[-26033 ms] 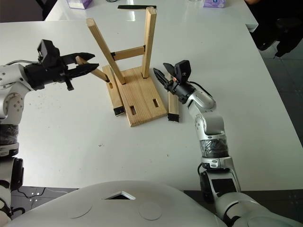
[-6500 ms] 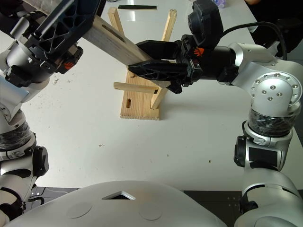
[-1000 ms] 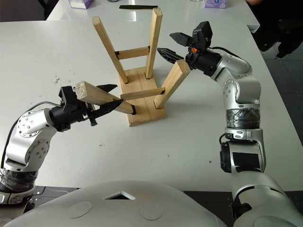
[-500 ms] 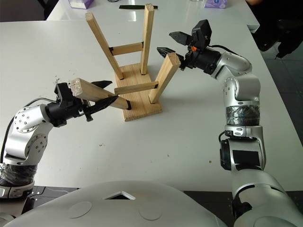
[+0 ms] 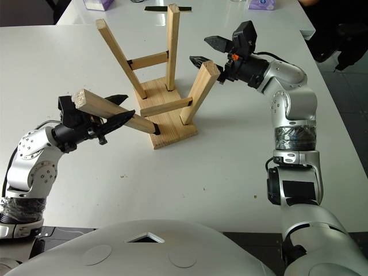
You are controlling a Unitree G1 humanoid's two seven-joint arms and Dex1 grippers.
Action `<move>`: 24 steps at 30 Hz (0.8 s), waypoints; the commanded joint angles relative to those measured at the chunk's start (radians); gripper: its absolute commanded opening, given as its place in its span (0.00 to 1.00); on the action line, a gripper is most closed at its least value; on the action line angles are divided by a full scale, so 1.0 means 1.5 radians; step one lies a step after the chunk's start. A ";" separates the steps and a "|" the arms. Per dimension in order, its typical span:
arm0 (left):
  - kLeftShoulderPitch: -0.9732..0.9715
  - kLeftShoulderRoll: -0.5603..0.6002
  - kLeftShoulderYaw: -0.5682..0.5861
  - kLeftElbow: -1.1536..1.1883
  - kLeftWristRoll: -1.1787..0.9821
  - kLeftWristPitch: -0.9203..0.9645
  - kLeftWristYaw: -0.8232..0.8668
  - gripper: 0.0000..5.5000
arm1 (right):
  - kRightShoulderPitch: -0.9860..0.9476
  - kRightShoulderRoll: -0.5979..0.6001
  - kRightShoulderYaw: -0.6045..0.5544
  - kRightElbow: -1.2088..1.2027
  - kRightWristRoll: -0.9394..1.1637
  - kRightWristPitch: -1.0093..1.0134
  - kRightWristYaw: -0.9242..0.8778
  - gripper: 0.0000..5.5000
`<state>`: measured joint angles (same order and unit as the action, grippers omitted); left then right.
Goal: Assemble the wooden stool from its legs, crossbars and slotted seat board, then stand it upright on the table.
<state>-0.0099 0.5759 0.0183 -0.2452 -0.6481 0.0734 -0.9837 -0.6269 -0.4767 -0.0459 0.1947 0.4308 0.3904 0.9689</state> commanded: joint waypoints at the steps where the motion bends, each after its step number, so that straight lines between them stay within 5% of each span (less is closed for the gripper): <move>1: -0.001 0.042 -0.027 0.016 0.055 0.061 -0.004 0.37 | -0.027 0.010 -0.018 -0.055 0.027 0.025 -0.028 0.69; 8: -0.075 0.087 -0.033 0.045 0.050 0.113 -0.034 0.37 | -0.035 0.034 -0.066 -0.196 0.102 0.095 -0.127 0.69; 15: -0.092 0.103 -0.036 0.048 0.050 0.135 -0.056 0.37 | -0.061 0.042 -0.128 -0.406 0.319 0.246 -0.264 0.69; 20: -0.084 0.108 -0.049 0.014 0.068 0.141 -0.041 0.37 | -0.067 0.069 -0.135 -0.498 0.468 0.301 -0.411 0.57; 24: -0.062 0.100 -0.044 -0.015 0.077 0.147 -0.005 0.37 | -0.025 0.084 -0.069 -0.569 0.481 0.327 -0.525 0.44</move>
<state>-0.1549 0.7030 -0.0275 -0.2600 -0.6028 0.2417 -1.0197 -0.7092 -0.3587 -0.2149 -0.6075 1.1643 0.8415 0.2612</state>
